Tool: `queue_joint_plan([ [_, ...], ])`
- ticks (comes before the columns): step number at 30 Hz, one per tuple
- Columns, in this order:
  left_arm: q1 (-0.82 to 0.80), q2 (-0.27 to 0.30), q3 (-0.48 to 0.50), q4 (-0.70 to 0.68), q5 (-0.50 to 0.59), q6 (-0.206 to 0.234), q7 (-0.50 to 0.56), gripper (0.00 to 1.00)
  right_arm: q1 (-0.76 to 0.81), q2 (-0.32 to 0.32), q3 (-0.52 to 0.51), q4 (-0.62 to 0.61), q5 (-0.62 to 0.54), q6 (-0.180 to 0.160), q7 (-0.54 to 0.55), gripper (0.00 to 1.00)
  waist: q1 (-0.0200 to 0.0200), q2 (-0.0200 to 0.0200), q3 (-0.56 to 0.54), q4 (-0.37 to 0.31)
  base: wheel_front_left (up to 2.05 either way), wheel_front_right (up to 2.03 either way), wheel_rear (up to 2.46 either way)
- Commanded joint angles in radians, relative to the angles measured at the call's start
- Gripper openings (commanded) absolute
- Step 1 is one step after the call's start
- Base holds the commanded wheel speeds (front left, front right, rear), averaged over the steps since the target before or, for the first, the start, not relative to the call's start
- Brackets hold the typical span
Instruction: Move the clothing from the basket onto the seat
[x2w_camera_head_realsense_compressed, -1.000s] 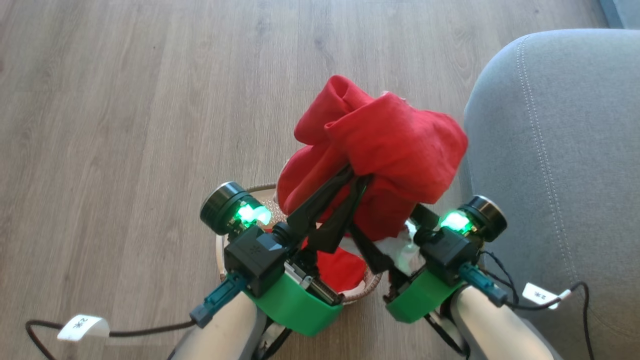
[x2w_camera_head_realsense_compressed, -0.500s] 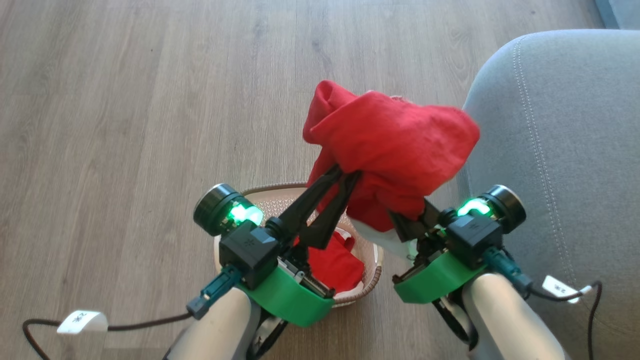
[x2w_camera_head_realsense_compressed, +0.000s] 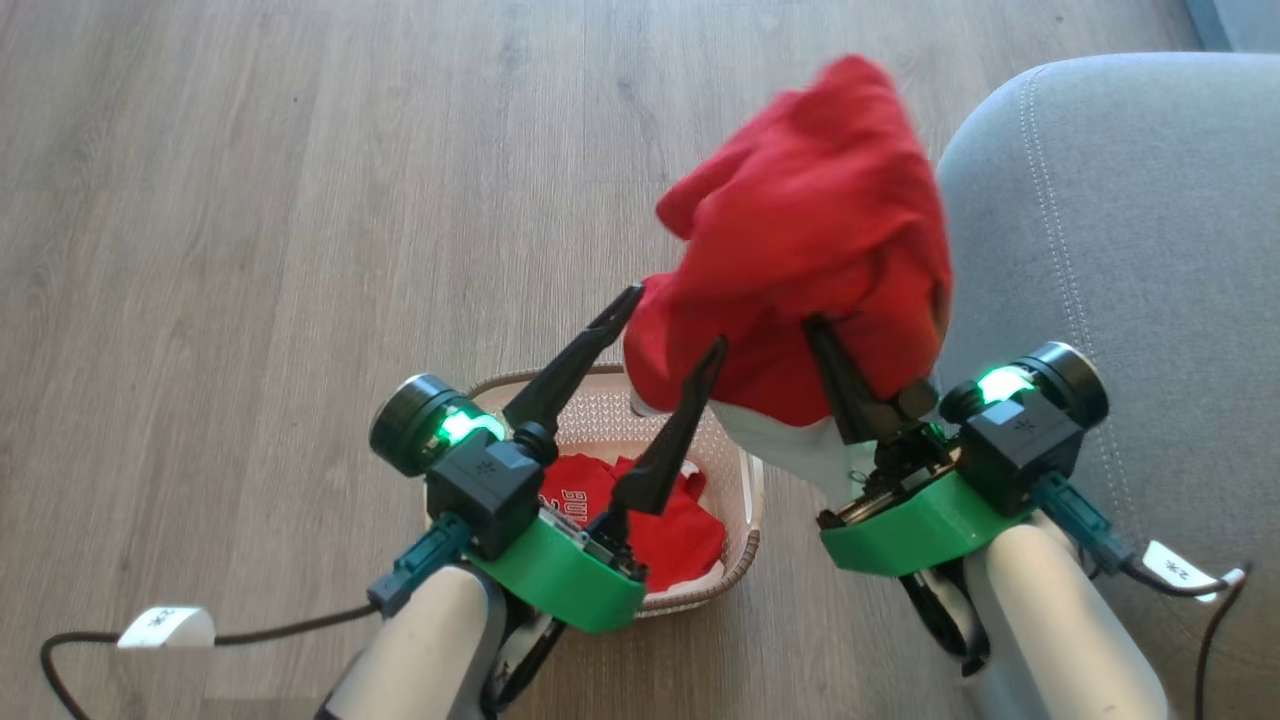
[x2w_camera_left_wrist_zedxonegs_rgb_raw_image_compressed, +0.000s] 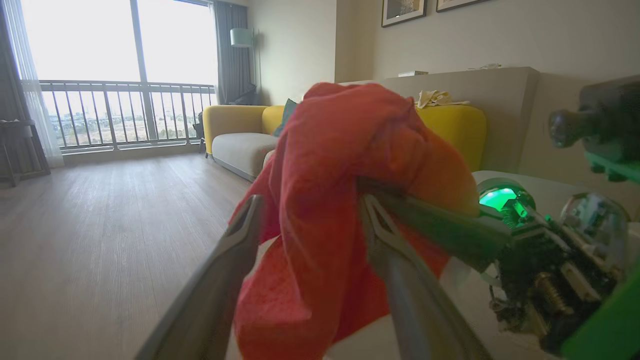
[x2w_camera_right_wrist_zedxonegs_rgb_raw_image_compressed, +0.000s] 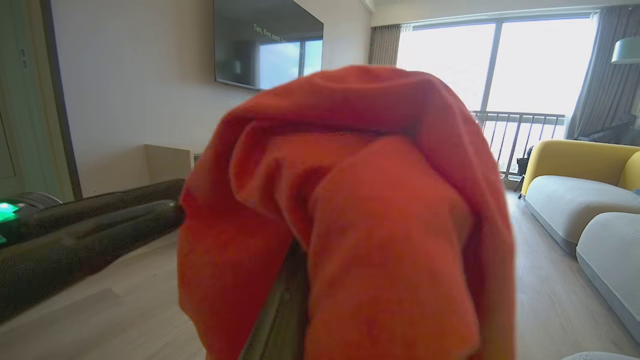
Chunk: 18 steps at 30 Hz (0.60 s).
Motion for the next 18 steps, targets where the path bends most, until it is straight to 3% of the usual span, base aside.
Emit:
queue_joint_plan([
  [1,-0.02,0.003,0.038,-0.024,0.006,0.002,-0.005,1.0,-0.024,0.018,0.007,-0.047,-0.009,0.0,-0.006,0.0,0.0,0.0,-0.002,0.0,0.0,0.0,0.0],
  [10,0.008,0.003,0.055,0.025,0.016,-0.006,-0.005,1.0,-0.04,0.016,-0.035,-0.068,-0.056,0.0,-0.006,0.0,0.0,0.0,-0.015,-0.002,0.0,0.0,0.0],
  [18,0.045,0.003,0.07,0.087,0.018,-0.017,-0.005,1.0,-0.059,-0.025,-0.051,-0.084,-0.085,0.0,-0.006,0.0,0.0,0.0,-0.025,-0.007,0.0,0.0,0.0],
])
